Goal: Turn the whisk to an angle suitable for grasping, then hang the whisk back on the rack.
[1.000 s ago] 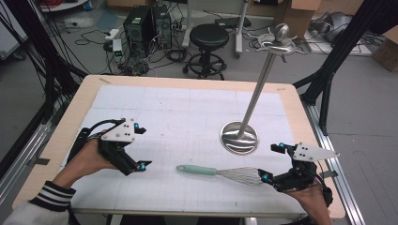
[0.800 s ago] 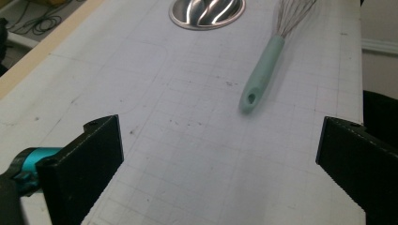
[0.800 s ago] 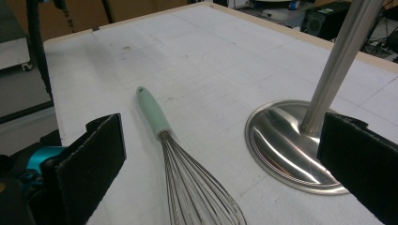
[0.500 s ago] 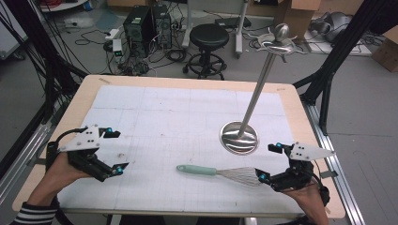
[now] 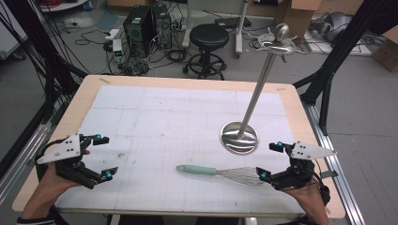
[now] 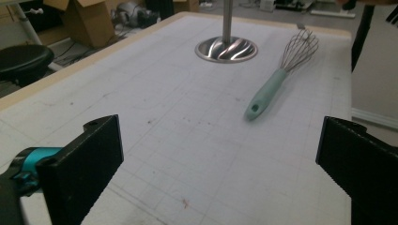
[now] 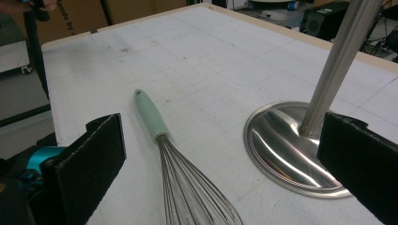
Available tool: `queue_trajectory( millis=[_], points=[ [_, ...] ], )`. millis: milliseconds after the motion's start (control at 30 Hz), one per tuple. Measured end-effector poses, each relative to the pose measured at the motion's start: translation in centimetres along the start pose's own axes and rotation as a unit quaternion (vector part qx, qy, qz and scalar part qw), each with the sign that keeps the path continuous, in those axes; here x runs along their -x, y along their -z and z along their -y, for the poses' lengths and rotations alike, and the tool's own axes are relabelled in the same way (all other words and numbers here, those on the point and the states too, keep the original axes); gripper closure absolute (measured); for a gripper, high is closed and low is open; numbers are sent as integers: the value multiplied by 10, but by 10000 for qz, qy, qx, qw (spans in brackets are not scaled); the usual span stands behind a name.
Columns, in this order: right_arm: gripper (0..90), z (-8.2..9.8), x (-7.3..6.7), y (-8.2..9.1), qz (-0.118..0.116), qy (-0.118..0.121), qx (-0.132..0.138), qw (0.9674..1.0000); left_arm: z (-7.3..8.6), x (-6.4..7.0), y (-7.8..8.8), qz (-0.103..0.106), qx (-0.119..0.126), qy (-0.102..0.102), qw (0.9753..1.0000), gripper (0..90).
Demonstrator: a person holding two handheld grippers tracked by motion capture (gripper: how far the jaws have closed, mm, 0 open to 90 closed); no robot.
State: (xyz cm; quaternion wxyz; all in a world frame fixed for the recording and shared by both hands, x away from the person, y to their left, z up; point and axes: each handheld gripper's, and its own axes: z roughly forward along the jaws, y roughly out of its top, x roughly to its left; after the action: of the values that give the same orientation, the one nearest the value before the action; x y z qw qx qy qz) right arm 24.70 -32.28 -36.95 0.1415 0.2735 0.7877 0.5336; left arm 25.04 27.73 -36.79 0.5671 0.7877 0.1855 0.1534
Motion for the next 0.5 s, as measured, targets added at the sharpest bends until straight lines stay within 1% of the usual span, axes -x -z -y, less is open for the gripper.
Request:
queue_trajectory(
  millis=[67,100,200,233,300,333,500],
  points=[
    [5,0,1,0,25,-10,-1,10000,0,0,0,-5,14,-6,10000,17],
    [5,0,1,0,31,-16,-1,10000,0,0,0,-22,1,25,10000,17],
    [5,0,1,-1,14,8,4,10000,0,0,-2,-26,-42,-32,10000,17],
    [5,-1,0,-1,23,12,-1,10000,1,1,-4,-54,-135,-69,9999,17],
    [5,-1,0,-1,16,27,8,10000,1,1,-5,-42,-156,-104,9998,17],
    [5,-2,0,0,39,74,35,10000,1,1,-6,-47,-152,-64,9999,17],
    [5,-3,-1,1,20,104,122,9999,1,1,-4,-61,-128,-67,9999,17]
  ],
)
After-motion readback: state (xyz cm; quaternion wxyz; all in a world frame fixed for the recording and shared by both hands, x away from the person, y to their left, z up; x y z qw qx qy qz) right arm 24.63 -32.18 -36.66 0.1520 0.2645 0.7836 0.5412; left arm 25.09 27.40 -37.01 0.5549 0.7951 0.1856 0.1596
